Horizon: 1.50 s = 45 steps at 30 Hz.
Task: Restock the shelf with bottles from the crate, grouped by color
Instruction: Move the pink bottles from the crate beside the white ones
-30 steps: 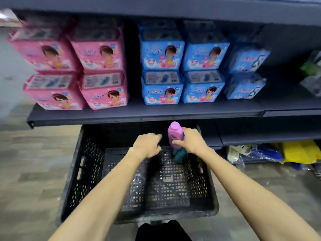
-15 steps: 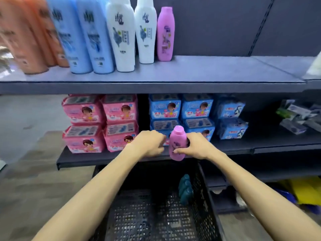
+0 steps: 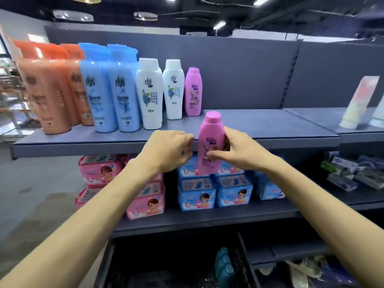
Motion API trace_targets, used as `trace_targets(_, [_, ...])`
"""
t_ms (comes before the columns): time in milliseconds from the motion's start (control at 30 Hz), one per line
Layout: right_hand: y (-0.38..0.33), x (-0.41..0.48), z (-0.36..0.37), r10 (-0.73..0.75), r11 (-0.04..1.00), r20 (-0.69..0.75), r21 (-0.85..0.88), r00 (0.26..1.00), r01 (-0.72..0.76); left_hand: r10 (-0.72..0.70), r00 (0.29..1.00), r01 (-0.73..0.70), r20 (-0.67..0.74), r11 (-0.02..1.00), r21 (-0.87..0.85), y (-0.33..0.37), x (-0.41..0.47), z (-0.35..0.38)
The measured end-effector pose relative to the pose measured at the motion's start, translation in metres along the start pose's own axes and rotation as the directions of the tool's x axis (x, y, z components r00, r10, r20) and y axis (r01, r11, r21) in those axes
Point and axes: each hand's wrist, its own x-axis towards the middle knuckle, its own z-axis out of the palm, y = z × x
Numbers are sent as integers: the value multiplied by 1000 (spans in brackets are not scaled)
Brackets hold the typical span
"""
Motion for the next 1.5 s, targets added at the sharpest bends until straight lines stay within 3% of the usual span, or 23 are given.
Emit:
trace_targets(267, [-31,39,-50,-64,996,-113,55,991,71,-18,999,22,-47,996,92,-29,38,-45])
trace_targets(567, [-40,80,-68,9,995,-99,97,995,1,-100,995,102,-25,988,118,-36,52,-68])
trace_targets(900, [-15,111,-37,101,991,6,87,995,-101,-105,994,100,30,987,125,-33,45,-56])
trace_targets(1100, [-3,112,-30,128,984,-33,129,991,-123,-110,994,107,24,991,83,-35,39,-31])
trace_targets(1233, [5,107,-19,129,990,-42,57,991,-127,-113,993,111,28,992,65,-41,42,-19])
trace_targets(1500, [20,119,-8,192,981,-107,54,976,-187,-215,977,215,5,977,-4,-46,60,3])
